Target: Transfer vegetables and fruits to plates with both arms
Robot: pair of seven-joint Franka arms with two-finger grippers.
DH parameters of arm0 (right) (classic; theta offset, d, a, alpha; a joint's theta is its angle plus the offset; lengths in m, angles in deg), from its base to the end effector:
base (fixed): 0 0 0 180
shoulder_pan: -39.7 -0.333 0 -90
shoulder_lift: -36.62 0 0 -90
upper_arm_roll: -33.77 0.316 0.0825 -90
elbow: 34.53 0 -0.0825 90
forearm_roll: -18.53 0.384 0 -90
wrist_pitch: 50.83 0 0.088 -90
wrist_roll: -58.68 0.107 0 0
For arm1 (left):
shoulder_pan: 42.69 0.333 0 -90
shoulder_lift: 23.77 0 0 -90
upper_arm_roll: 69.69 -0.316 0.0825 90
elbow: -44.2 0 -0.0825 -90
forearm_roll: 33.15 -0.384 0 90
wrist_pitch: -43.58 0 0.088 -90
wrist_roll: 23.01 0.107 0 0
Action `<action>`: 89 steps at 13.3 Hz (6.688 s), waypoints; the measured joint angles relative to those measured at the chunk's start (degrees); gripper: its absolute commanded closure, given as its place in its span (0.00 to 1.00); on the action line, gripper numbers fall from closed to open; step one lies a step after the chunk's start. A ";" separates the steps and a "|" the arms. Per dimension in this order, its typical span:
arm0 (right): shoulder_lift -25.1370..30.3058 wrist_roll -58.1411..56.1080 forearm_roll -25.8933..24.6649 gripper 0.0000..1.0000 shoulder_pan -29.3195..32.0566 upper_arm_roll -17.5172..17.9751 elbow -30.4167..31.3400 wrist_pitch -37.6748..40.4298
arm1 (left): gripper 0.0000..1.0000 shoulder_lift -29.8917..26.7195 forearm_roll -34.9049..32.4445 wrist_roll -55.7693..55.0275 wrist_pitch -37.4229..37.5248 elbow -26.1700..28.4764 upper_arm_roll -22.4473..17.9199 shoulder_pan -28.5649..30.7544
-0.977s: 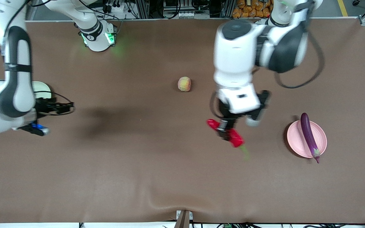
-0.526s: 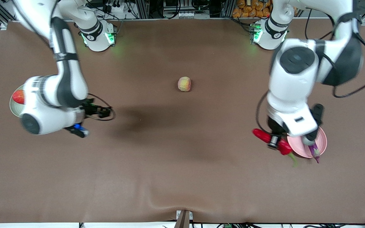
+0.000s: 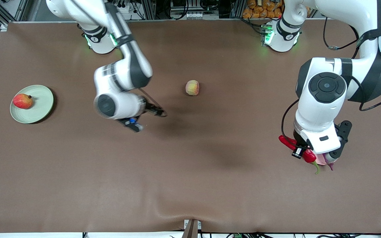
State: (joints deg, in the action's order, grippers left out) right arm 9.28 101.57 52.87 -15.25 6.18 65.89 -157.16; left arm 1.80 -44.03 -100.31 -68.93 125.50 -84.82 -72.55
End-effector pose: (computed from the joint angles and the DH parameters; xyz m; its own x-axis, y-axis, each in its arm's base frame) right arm 0.5217 0.3469 0.3056 0.7855 -0.4534 -0.4213 -0.4937 -0.8695 0.0151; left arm 0.6707 -0.1968 0.4633 0.5126 0.8027 0.3049 0.8372 -0.5461 0.0301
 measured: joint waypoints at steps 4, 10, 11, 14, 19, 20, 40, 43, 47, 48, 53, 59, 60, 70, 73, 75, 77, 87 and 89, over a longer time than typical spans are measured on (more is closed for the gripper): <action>-0.18 0.68 0.05 0.00 -5.61 4.12 2.16 -9.45 | 1.00 0.29 0.00 0.01 0.00 0.31 0.01 0.08; -0.62 1.55 0.02 0.00 -9.52 9.50 7.65 -22.19 | 1.00 1.22 0.00 6.80 0.05 1.49 -0.01 0.35; -1.06 2.83 -0.25 0.00 -9.66 10.89 8.68 -24.87 | 1.00 2.05 0.00 9.83 0.05 2.12 0.00 0.54; -3.24 5.71 -2.14 0.00 -9.89 14.53 9.65 -29.39 | 1.00 6.31 0.00 20.46 0.03 3.17 -0.01 2.36; -3.83 8.77 -5.46 1.00 -9.93 15.87 9.73 -29.74 | 1.00 11.14 0.00 34.79 0.00 4.89 0.01 6.19; -3.79 9.38 -5.61 1.00 -9.92 15.81 9.70 -29.70 | 1.00 11.47 0.00 36.85 0.00 5.43 -0.01 6.50; 2.93 -52.87 -22.89 1.00 14.21 -19.40 5.97 8.06 | 1.00 12.61 -6.04 29.65 -18.99 16.01 -0.53 12.02; 2.56 -68.84 -24.25 1.00 24.58 -20.22 6.56 4.94 | 1.00 11.73 -8.36 28.65 -21.86 18.91 -0.64 12.65; -0.64 -83.87 -24.48 1.00 33.84 -20.20 7.68 -2.87 | 0.00 11.19 -9.06 28.65 -23.66 20.55 -0.71 13.85; -1.93 -85.77 -24.48 1.00 35.32 -20.15 8.48 -6.16 | 0.00 11.11 -9.11 28.65 -23.77 20.69 -0.71 14.06; -5.74 -88.11 -24.23 1.00 37.50 -19.43 14.83 -17.83 | 0.00 10.22 -9.14 28.65 -23.98 20.84 -0.61 14.20; -6.43 -88.14 -23.05 0.00 41.74 -15.45 14.97 -18.28 | 0.00 2.64 -9.16 28.68 -24.05 20.70 0.99 14.28; -6.42 -88.32 -23.01 0.00 41.72 -15.35 14.91 -17.93 | 0.00 0.47 -9.16 28.69 -22.69 20.72 2.26 14.33; -4.06 -86.59 -22.02 0.00 41.32 -9.01 -18.34 27.18 | 0.00 -17.66 -0.38 54.39 -2.60 20.89 7.52 17.55; -3.83 -72.22 -22.08 0.00 42.17 -0.15 -27.98 34.22 | 0.00 -22.00 1.92 57.73 1.37 20.84 16.98 24.13; -3.15 -62.06 -22.11 0.00 43.72 6.20 -30.68 34.48 | 0.00 -24.11 3.38 61.61 5.43 20.22 20.92 27.26; -2.17 -57.55 -22.19 0.00 44.73 9.74 -33.75 32.84 | 0.00 -25.15 5.05 66.80 12.11 16.70 21.34 27.81; 7.46 -53.71 -28.89 0.00 53.64 21.26 -43.66 36.61 | 0.00 -25.57 7.89 78.16 31.28 6.33 21.80 28.21; 10.67 -51.14 -30.23 0.00 54.61 23.36 -41.81 36.30 | 0.00 -25.57 9.35 78.19 31.63 5.79 21.74 28.30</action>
State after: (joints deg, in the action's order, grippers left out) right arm 19.95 50.44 22.64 39.36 29.54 24.08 -120.86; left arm -23.77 -34.68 -22.13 -37.30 131.29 -63.08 -44.25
